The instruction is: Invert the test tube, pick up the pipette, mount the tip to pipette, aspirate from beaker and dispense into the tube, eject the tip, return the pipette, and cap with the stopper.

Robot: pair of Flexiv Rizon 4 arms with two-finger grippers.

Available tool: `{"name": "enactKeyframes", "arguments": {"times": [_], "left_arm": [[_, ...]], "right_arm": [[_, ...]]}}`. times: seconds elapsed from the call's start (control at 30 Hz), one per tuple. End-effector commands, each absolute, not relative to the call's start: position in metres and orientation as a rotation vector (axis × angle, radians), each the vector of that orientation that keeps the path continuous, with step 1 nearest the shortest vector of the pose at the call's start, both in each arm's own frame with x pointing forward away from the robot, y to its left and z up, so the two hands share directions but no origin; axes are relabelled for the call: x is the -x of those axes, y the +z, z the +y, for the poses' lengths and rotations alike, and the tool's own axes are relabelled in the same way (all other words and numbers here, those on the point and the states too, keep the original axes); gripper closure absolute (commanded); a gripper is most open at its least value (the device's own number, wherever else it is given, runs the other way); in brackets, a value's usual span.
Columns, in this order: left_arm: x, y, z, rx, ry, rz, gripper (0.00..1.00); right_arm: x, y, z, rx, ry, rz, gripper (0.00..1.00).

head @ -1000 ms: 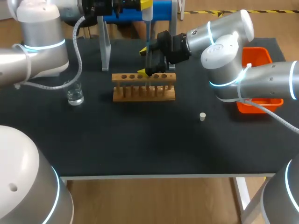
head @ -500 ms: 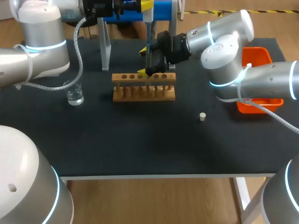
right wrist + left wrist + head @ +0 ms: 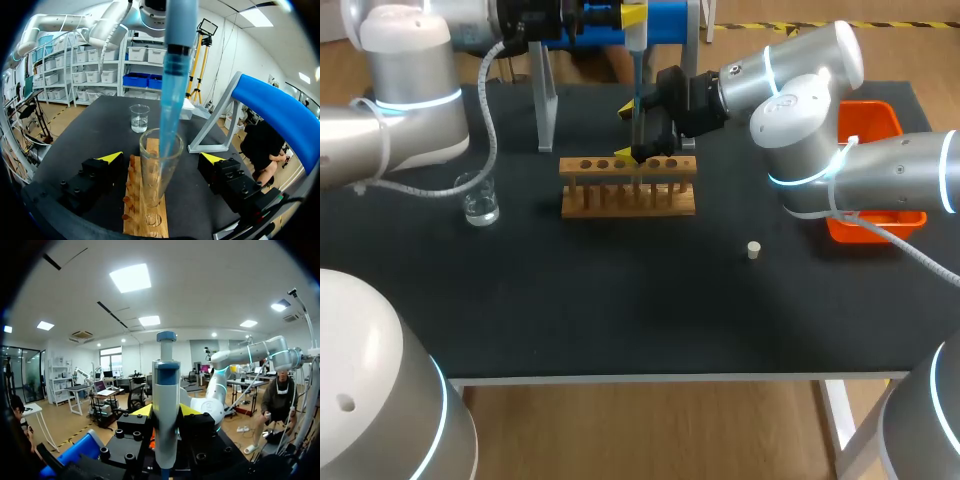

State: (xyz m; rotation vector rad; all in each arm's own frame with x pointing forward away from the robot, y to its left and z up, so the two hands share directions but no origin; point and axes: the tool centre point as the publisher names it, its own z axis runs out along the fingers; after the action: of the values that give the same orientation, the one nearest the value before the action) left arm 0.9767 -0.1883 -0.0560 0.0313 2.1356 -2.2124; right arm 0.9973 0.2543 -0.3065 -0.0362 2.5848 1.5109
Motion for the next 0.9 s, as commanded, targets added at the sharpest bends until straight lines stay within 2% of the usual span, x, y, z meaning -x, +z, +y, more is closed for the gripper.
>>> {"name": "enactKeyframes", "arguments": {"times": [0.03, 0.9], "left_arm": [[-0.9799, -0.0578, -0.1886, -0.038, -2.221, 2.137, 1.00], [-0.9795, -0.0574, -0.1882, -0.035, -2.221, 2.128, 1.00]], "right_arm": [[-0.9971, -0.3061, 0.2544, 0.036, 1.508, 2.586, 0.00], [-0.9971, -0.3061, 0.2544, 0.036, 1.508, 2.586, 0.00]]}}
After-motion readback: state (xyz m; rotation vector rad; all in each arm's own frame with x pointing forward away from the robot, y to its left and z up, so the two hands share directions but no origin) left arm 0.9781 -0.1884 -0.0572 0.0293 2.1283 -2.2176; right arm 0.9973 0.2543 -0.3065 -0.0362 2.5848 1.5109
